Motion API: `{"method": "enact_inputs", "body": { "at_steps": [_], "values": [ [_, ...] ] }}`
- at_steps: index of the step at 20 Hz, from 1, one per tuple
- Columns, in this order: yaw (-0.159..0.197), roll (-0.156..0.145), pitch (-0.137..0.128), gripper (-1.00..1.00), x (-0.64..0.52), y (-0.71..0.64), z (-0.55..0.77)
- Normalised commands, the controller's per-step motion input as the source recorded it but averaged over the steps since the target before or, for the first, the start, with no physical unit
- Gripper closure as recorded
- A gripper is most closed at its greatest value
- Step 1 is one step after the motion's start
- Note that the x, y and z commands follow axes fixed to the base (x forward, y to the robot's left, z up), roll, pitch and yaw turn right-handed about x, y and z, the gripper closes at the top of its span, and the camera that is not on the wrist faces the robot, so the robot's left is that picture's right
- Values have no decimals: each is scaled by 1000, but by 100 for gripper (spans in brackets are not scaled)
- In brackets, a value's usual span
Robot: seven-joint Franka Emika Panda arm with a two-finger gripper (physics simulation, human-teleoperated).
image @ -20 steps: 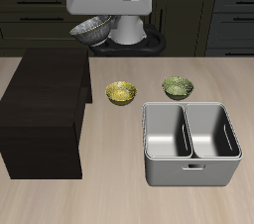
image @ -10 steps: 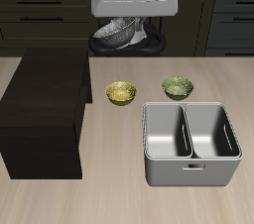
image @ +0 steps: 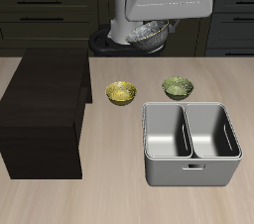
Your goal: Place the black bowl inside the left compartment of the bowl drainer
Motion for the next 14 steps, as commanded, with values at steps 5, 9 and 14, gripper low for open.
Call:
{"method": "enact_inputs", "body": {
  "at_steps": [5,9,14],
  "values": [
    [23,60,-1,100,163,568,-65],
    [-12,20,-29,100,228,412,34],
    [-9,24,-5,100,210,287,-24]
  ]
}}
